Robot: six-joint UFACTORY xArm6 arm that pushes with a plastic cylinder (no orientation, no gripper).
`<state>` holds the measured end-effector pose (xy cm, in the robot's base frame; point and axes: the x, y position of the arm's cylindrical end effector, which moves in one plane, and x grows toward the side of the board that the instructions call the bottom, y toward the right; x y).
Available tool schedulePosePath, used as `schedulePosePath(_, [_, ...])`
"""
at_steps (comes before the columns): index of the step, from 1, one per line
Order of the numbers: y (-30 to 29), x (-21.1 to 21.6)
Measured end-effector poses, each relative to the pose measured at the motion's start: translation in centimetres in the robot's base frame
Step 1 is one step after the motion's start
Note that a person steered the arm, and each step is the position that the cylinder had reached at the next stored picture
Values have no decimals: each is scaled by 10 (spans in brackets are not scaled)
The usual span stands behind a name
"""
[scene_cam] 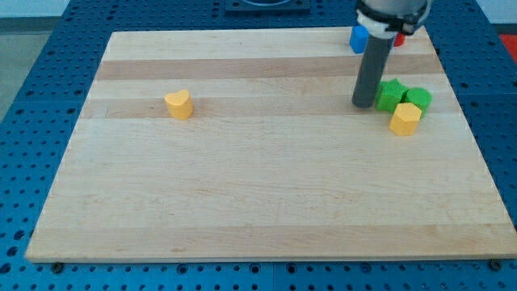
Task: Move your arm to the left side of the heart
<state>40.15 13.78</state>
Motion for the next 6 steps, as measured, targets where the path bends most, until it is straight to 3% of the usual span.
schedulePosePath(2, [-89,90])
schedulePosePath(3, [-175,86])
schedulePosePath(5, [-343,32])
schedulePosePath(6, [-367,-16])
